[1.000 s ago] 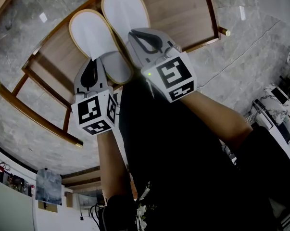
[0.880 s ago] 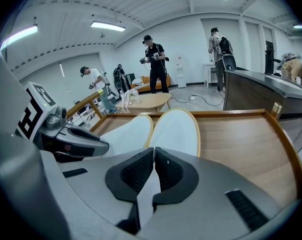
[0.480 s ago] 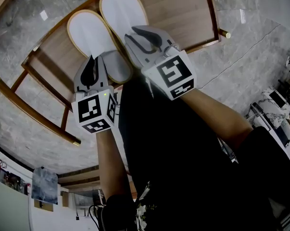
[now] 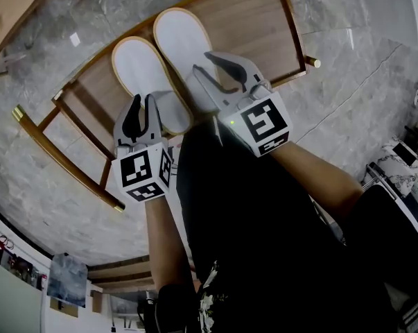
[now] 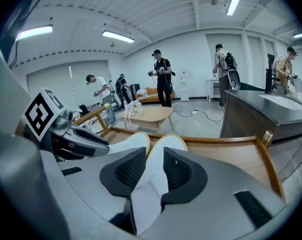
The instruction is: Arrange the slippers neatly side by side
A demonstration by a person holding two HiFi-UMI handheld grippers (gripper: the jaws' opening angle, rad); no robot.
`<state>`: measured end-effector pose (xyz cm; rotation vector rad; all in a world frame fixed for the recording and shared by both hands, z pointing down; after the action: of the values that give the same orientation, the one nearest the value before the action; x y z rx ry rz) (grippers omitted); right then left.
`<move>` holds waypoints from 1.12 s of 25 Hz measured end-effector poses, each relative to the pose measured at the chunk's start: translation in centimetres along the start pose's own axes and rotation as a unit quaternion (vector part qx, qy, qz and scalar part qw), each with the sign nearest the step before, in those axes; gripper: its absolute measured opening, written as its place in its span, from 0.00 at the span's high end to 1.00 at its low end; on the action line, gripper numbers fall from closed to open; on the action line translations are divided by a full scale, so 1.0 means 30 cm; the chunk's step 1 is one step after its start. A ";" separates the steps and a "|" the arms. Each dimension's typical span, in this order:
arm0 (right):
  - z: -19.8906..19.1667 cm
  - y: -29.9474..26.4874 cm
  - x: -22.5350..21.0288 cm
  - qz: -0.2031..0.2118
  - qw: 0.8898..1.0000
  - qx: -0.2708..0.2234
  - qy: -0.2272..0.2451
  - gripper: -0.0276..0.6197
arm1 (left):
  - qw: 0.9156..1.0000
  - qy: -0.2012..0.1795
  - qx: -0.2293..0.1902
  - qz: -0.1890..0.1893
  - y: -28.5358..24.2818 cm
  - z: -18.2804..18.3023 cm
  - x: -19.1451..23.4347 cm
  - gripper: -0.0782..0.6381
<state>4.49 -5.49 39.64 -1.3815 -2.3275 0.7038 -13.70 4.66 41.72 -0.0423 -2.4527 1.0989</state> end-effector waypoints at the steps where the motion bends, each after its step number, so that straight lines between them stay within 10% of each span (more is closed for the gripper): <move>1: 0.008 0.010 -0.007 -0.005 1.000 -0.002 0.004 0.80 | 1.000 -0.001 -0.002 0.001 0.010 0.002 0.004 0.79; 15: 0.049 0.133 -0.038 -0.027 1.000 -0.003 0.016 0.88 | 1.000 -0.003 -0.025 -0.014 0.049 0.042 -0.029 0.80; 28: 0.061 0.223 0.003 -0.027 0.999 0.012 0.039 0.93 | 0.991 -0.023 0.130 -0.022 0.020 -0.216 -0.012 0.84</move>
<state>8.26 -3.16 34.32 -1.3080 -2.2789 0.6487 -10.80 9.53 44.91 0.1171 -2.3177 1.4035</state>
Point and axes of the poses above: the fingertips, and each gripper's own axes: y backward along the fingers, x to its left, z out of its top, the point moved 9 cm from there along y, backward along the fingers, and after that the axes turned 14 degrees about y, right-handed, at the moved point
